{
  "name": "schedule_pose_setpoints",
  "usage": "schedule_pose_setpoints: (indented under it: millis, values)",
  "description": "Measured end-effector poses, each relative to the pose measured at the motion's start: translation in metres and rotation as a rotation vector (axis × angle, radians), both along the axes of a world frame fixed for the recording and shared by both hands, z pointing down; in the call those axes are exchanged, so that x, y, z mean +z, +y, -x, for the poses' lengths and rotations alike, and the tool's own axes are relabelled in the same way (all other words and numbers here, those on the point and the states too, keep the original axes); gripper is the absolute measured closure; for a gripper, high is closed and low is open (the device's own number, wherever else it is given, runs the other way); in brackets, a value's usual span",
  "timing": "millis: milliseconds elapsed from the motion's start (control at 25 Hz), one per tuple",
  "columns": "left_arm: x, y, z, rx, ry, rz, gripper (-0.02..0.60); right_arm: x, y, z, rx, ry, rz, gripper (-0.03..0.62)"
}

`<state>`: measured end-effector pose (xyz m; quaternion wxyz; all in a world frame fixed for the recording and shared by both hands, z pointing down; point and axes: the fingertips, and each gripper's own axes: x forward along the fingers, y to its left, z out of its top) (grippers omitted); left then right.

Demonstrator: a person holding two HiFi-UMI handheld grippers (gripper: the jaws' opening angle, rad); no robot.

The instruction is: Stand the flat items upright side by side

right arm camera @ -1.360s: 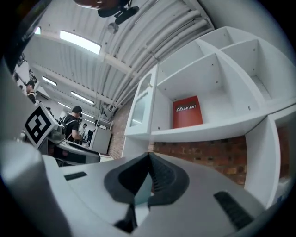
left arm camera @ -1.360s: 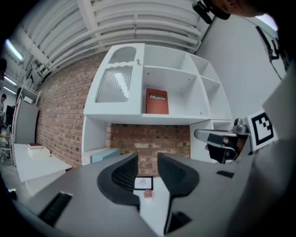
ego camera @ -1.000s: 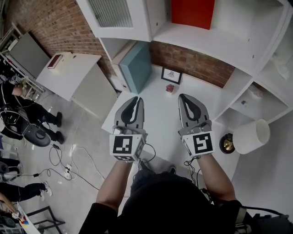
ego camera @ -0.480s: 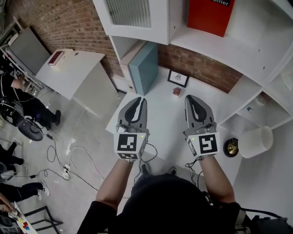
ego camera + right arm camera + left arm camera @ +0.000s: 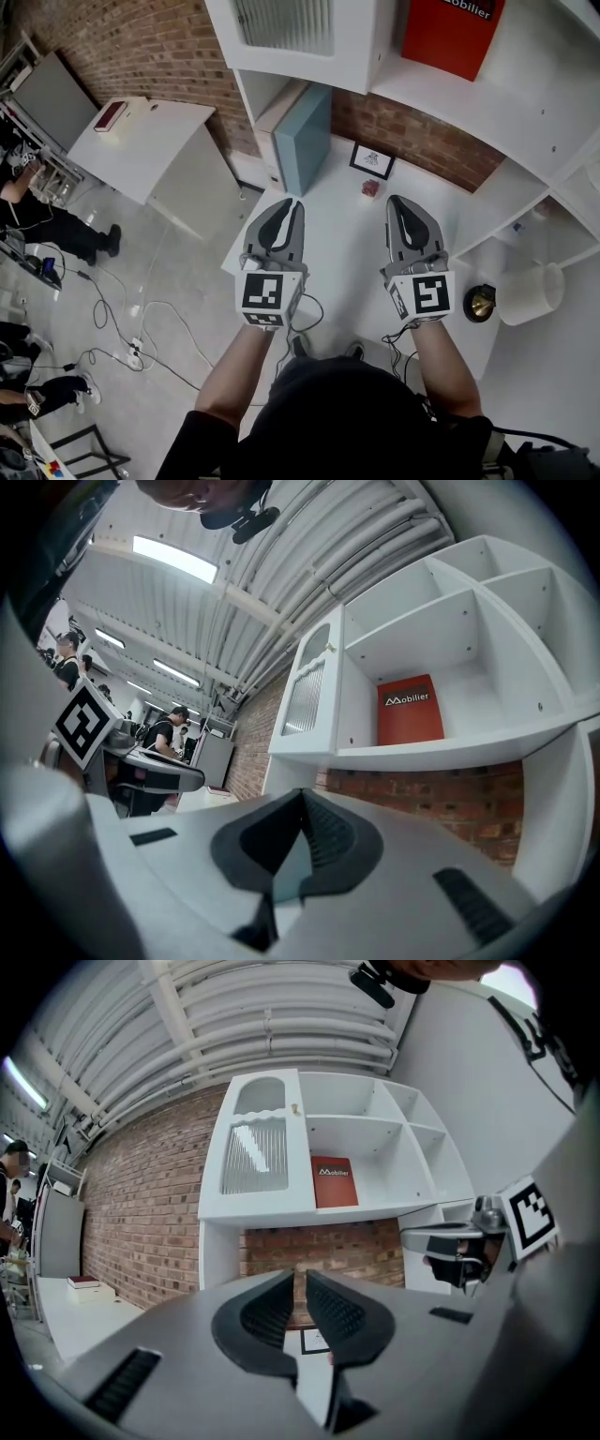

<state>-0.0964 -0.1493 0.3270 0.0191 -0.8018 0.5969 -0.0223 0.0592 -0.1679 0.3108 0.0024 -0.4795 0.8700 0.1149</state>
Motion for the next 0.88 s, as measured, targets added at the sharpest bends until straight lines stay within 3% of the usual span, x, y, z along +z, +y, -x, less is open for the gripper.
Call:
schedule_pose_setpoints:
  millis: [880]
  values:
    - [0.004,-0.006,-0.004,-0.017,0.01,0.004,0.54,0.005,-0.012,-0.008,-0.01,-0.031,0.026,0.594]
